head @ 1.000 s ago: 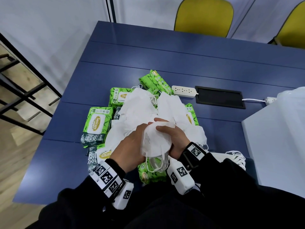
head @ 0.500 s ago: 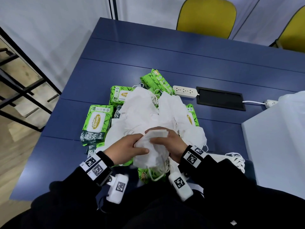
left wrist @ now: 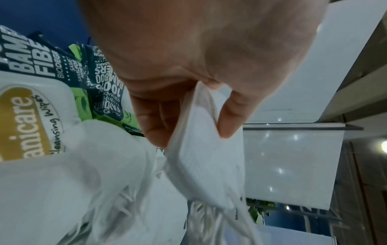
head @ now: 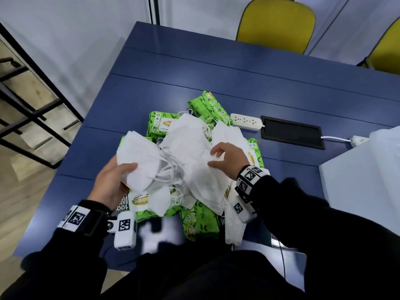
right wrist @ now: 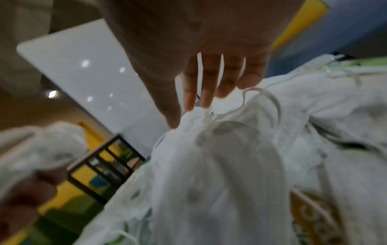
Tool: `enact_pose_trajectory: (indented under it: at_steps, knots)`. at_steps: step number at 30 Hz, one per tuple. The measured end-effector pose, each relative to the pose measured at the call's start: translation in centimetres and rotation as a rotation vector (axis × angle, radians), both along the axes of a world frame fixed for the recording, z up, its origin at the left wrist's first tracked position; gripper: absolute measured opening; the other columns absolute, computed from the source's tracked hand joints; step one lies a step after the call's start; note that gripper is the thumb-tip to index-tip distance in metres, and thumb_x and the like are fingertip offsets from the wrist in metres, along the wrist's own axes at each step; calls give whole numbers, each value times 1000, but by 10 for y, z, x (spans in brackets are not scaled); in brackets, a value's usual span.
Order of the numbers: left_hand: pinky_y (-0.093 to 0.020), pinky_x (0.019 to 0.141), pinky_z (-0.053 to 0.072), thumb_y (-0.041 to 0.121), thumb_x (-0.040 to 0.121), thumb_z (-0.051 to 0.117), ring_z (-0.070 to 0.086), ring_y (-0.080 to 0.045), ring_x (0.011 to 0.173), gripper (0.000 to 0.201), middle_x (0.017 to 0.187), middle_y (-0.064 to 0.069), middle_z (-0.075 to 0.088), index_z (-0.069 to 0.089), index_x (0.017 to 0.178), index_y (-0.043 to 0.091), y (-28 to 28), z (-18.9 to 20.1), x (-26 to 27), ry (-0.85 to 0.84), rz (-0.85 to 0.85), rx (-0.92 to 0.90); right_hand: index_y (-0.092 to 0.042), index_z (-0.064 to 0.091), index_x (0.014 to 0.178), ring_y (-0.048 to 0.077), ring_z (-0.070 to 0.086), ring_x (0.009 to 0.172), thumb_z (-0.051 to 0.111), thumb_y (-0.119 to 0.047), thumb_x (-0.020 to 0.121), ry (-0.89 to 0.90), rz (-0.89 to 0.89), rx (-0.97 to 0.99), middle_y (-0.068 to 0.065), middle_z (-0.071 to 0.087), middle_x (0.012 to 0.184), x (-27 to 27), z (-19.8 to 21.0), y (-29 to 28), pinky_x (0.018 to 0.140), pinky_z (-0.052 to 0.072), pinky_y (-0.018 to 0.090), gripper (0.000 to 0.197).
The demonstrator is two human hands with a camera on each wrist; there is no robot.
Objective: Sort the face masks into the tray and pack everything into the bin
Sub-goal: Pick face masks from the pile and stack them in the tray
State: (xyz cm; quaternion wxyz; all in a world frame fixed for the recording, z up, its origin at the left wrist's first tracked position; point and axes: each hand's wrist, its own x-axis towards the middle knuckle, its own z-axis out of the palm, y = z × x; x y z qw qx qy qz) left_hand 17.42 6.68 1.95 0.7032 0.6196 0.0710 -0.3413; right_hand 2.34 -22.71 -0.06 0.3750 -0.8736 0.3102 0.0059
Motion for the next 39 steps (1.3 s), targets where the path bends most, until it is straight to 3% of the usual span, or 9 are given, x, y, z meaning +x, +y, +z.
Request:
enact_pose_trajectory:
  at_steps: [3, 7, 14, 18, 25, 28, 31, 36, 39]
  knots:
    - [-39, 82, 50, 2, 93, 54, 67, -25, 95, 37, 122, -10, 72, 71, 123, 17, 0, 3, 0, 25, 81, -61, -33, 60, 103, 16, 54, 93, 88, -45, 70, 244, 189, -109, -6, 55, 100, 10, -7, 0, 84, 46, 33, 45]
    - [-37, 84, 58, 8, 99, 53, 73, -22, 96, 33, 118, -8, 75, 67, 129, 13, -8, 9, -12, 51, 104, -94, -33, 62, 91, 24, 55, 107, 85, -39, 75, 299, 181, -199, -1, 57, 108, 16, -9, -1, 94, 47, 42, 29]
    - [-42, 91, 49, 5, 98, 55, 68, -26, 105, 29, 128, -13, 71, 71, 121, 13, -17, 19, -20, 24, 81, -90, -18, 61, 72, 4, 58, 62, 81, -18, 85, -110, -250, 376, -12, 65, 68, -3, 38, -19, 65, 45, 26, 23]
    - [-50, 108, 47, 8, 97, 54, 66, -33, 119, 34, 129, -15, 70, 67, 129, 9, -26, 33, -21, 26, 96, -159, -7, 64, 98, 26, 61, 77, 70, -17, 93, -272, -438, 812, 11, 66, 90, -21, 61, -17, 63, 54, 33, 12]
    - [-58, 110, 44, 15, 101, 52, 61, -38, 127, 36, 133, -18, 66, 63, 135, 7, -35, 62, -29, 11, 71, -234, -13, 70, 105, 25, 68, 82, 70, -18, 92, -420, -494, 1063, 10, 73, 101, -45, 75, 8, 75, 54, 39, 14]
    - [-58, 109, 44, 17, 100, 54, 60, -39, 127, 39, 135, -19, 65, 61, 137, 6, -33, 65, -34, 58, 59, -266, -7, 74, 103, 26, 70, 86, 73, 3, 80, -605, -445, 915, 11, 75, 99, -53, 80, 21, 73, 58, 36, 26]
    - [-60, 109, 44, 26, 98, 59, 59, -39, 130, 47, 142, -18, 60, 59, 140, 7, -32, 65, -39, 198, 61, -274, -6, 79, 88, 21, 64, 96, 80, 5, 73, -810, -243, 414, 12, 69, 99, -61, 90, 28, 83, 48, 29, 19]
    - [-36, 64, 62, 30, 104, 45, 76, -28, 95, 41, 119, -14, 74, 72, 123, 4, -51, 71, -68, 429, -56, -375, -20, 83, 85, 27, 47, 83, 87, 3, 74, -806, -8, -129, 0, 47, 91, -68, 91, 36, 75, 37, 29, 25]
    - [-56, 96, 55, 26, 98, 53, 65, -38, 121, 49, 136, -22, 64, 57, 141, 3, -64, 66, -87, 470, -160, -368, -20, 83, 85, 26, 50, 82, 87, 1, 76, -823, 100, -217, -2, 48, 92, -70, 86, 43, 74, 38, 31, 23]
